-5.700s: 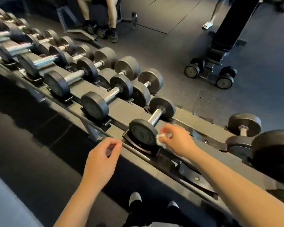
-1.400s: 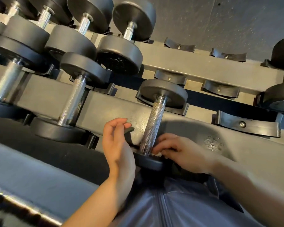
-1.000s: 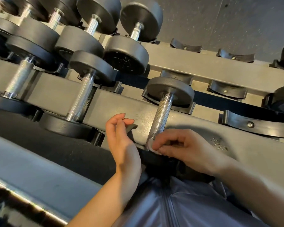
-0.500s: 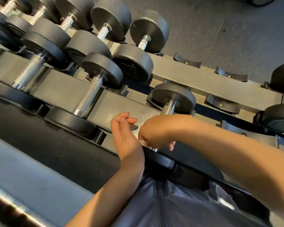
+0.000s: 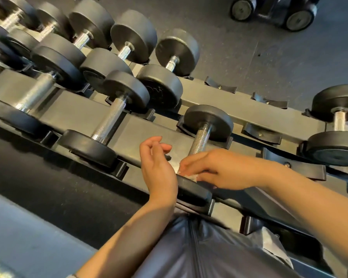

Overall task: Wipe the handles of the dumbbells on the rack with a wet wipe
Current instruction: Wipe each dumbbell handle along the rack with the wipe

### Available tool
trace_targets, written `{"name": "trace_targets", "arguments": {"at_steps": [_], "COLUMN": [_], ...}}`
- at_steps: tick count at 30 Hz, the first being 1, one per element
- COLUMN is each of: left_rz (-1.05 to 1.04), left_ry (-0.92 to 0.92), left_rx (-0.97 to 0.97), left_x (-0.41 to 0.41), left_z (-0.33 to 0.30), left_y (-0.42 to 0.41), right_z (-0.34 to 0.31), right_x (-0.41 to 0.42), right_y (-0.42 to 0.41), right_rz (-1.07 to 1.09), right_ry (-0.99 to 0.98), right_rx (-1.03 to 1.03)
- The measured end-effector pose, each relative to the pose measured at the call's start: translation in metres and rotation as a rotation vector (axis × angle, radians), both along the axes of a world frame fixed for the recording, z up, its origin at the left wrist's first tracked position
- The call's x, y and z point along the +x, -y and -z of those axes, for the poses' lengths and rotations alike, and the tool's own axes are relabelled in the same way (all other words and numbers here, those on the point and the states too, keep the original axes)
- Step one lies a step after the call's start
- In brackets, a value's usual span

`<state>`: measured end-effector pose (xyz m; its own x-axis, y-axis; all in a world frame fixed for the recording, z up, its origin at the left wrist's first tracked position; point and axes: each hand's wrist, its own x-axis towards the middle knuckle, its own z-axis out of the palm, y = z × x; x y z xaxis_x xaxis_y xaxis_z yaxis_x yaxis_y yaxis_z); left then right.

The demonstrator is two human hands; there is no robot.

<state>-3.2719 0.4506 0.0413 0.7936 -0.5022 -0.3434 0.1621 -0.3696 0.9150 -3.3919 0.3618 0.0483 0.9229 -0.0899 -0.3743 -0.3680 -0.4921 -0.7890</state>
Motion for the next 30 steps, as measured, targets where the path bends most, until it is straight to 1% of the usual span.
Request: {"name": "trace_targets", "arguments": {"at_steps": [2, 4, 6, 8, 10, 12, 14, 17, 18, 20, 22, 24, 26, 28, 29, 30], "left_rz": [0.023, 0.063, 0.101, 0.142, 0.193, 0.231, 0.247, 0.254, 0.264, 0.321, 0.434, 0.502, 0.481, 0.448, 0.444, 0.442], "left_ry": [0.013, 0.016, 0.013, 0.031, 0.060, 0.078, 0.080, 0.073, 0.071, 0.054, 0.031, 0.021, 0.028, 0.039, 0.041, 0.039], "left_rx": [0.010, 0.036, 0.062, 0.081, 0.087, 0.096, 0.098, 0.094, 0.100, 0.144, 0.237, 0.299, 0.291, 0.267, 0.263, 0.260], "left_x": [0.000, -0.001, 0.000, 0.000, 0.001, 0.001, 0.002, 0.003, 0.003, 0.005, 0.011, 0.014, 0.013, 0.011, 0.011, 0.011], "left_z": [0.000, -0.001, -0.002, -0.003, -0.005, -0.006, -0.008, -0.008, -0.008, -0.007, -0.006, -0.004, -0.004, -0.006, -0.006, -0.006], "left_y": [-0.001, -0.003, -0.004, -0.005, -0.006, -0.006, -0.007, -0.009, -0.009, -0.006, -0.004, -0.001, 0.000, 0.000, 0.000, 0.000], "right_z": [0.000, 0.005, 0.013, 0.016, 0.015, 0.012, 0.009, 0.006, 0.008, 0.010, 0.011, 0.019, 0.027, 0.032, 0.035, 0.036], "right_x": [-0.017, -0.025, -0.023, -0.016, -0.007, -0.002, -0.001, -0.009, -0.010, -0.006, 0.003, 0.006, 0.006, 0.009, 0.011, 0.012], "right_y": [-0.010, -0.025, -0.038, -0.044, -0.043, -0.039, -0.035, -0.029, -0.028, -0.027, -0.029, -0.022, -0.008, 0.001, 0.000, -0.004], "right_rz": [0.088, 0.198, 0.325, 0.415, 0.434, 0.387, 0.322, 0.293, 0.292, 0.328, 0.395, 0.454, 0.567, 0.625, 0.659, 0.717], "right_ry": [0.005, 0.047, 0.135, 0.181, 0.190, 0.168, 0.163, 0.150, 0.144, 0.136, 0.140, 0.132, 0.089, 0.039, 0.030, 0.035], "right_rx": [0.049, -0.002, -0.134, -0.276, -0.448, -0.542, -0.498, -0.296, -0.289, -0.328, -0.391, -0.554, -0.715, -0.836, -0.850, -0.811]}}
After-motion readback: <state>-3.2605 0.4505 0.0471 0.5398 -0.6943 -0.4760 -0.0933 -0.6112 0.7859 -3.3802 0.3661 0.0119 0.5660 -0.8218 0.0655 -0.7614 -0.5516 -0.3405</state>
